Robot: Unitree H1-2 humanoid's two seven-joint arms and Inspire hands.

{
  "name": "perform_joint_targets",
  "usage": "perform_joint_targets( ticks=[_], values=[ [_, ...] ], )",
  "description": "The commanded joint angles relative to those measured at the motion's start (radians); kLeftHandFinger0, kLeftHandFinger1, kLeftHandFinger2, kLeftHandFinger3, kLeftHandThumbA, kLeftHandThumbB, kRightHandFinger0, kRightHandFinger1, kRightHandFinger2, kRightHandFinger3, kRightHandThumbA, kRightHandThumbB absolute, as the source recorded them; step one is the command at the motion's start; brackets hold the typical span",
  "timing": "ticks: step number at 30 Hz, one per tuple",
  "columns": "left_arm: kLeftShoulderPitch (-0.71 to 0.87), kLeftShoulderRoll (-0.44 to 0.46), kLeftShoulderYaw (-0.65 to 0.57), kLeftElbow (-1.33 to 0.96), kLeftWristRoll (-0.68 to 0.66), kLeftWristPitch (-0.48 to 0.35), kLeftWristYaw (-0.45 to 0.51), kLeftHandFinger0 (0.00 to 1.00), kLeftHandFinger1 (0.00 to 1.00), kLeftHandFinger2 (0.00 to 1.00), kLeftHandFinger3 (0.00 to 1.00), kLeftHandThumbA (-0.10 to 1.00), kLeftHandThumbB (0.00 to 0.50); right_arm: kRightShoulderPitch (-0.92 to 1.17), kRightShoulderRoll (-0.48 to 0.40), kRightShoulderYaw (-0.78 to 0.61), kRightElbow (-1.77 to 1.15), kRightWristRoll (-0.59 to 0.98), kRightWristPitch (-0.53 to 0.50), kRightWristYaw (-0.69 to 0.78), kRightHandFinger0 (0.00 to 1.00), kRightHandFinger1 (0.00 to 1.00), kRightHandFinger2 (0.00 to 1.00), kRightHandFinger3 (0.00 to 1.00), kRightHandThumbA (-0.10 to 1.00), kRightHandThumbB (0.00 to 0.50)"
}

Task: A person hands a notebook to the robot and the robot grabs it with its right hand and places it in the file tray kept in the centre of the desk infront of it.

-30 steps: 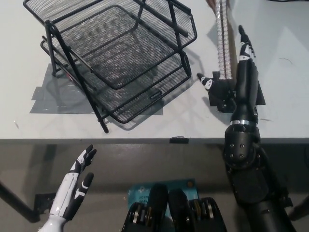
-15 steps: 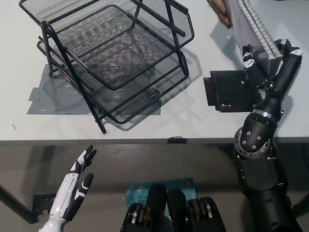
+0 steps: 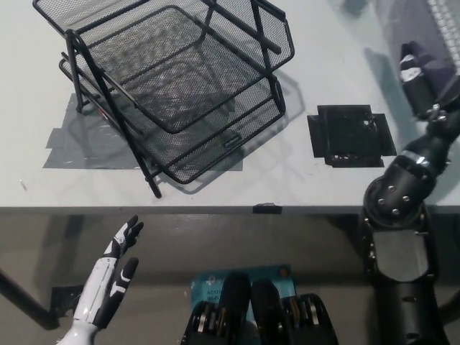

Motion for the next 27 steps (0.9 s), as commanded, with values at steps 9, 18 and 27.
perform_joint_targets(
  ticks=[9, 18, 27],
  values=[
    [-0.012, 0.014, -0.003, -0.015, -0.008, -0.018, -0.012, 1.0, 1.0, 1.0, 1.0, 1.0, 0.364, -0.054, -0.11, 0.05, -0.394, -0.068, 0.002, 0.107, 0.0, 0.0, 0.0, 0.0, 0.94, 0.03],
    [0.01, 0.016, -0.014, -0.017, -0.004, -0.031, -0.017, 1.0, 1.0, 1.0, 1.0, 1.0, 0.341, -0.012, -0.186, 0.258, -0.461, -0.326, -0.046, 0.204, 0.0, 0.0, 0.0, 0.03, 0.72, 0.0],
    [0.063, 0.009, -0.015, -0.018, -0.013, -0.042, -0.011, 1.0, 1.0, 1.0, 1.0, 1.0, 0.372, -0.031, -0.257, 0.404, -0.341, -0.522, -0.085, 0.135, 0.0, 0.0, 0.01, 0.03, 0.65, 0.0]
  ],
)
